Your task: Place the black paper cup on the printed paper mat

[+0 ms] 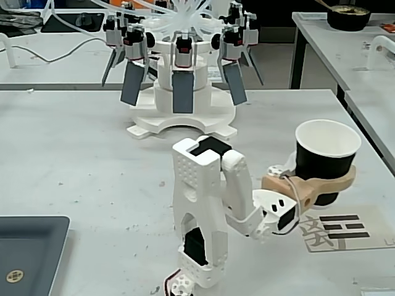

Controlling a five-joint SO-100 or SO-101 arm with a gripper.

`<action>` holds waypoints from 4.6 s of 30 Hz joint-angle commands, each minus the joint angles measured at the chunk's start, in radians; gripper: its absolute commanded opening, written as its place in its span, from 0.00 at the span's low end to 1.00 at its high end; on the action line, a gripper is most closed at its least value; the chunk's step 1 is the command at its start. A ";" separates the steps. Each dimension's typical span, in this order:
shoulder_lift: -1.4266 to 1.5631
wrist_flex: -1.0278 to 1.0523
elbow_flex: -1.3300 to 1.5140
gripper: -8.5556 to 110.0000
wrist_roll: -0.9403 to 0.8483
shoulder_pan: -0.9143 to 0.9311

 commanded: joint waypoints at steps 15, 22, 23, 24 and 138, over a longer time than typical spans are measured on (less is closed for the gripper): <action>-0.258 -0.044 -0.256 0.17 0.020 0.092; -0.370 -0.058 -0.354 0.16 0.021 0.094; -0.385 -0.060 -0.370 0.16 0.021 0.094; -0.399 -0.060 -0.379 0.16 0.021 0.095; 0.482 0.092 0.331 0.18 -0.006 -0.713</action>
